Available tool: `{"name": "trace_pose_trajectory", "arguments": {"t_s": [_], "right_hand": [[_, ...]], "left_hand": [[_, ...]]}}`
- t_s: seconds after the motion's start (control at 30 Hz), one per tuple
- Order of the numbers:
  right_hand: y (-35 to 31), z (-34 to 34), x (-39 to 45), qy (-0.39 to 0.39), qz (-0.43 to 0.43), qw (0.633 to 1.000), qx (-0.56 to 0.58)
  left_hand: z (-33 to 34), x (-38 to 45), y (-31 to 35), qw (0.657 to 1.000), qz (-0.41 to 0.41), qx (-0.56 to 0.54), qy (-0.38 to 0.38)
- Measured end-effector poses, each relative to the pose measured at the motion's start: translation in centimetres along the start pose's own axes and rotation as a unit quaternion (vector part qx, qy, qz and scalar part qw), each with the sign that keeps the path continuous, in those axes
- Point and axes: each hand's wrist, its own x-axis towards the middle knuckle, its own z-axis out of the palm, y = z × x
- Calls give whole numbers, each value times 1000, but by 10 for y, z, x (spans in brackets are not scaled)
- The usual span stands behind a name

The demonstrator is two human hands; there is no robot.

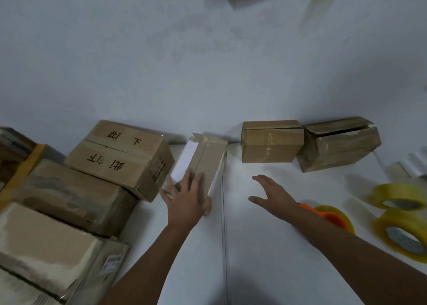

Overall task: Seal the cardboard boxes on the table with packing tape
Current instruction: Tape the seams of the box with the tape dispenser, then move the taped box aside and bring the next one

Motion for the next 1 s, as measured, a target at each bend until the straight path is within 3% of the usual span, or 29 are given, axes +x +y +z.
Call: {"name": "trace_pose_trajectory", "arguments": {"t_s": [0.13, 0.3, 0.37, 0.53, 0.7, 0.9, 1.0], "right_hand": [[16, -31, 8, 36, 23, 999, 2], [46, -66, 5, 72, 76, 994, 28], [58, -74, 0, 81, 105, 990, 54], [90, -77, -17, 106, 192, 964, 154], [115, -71, -30, 114, 213, 950, 199], [127, -66, -35, 126, 207, 942, 233], [119, -61, -34, 124, 187, 945, 238]], "left_hand": [[-15, 47, 23, 999, -14, -31, 27], [-25, 94, 97, 980, 188, -68, 11], [-24, 113, 124, 973, 228, -43, 4], [-15, 173, 168, 968, 244, 17, -47], [-2, 206, 175, 966, 242, 47, -81], [6, 172, 157, 953, 275, 107, -66], [10, 132, 143, 962, 246, 97, -75]]}}
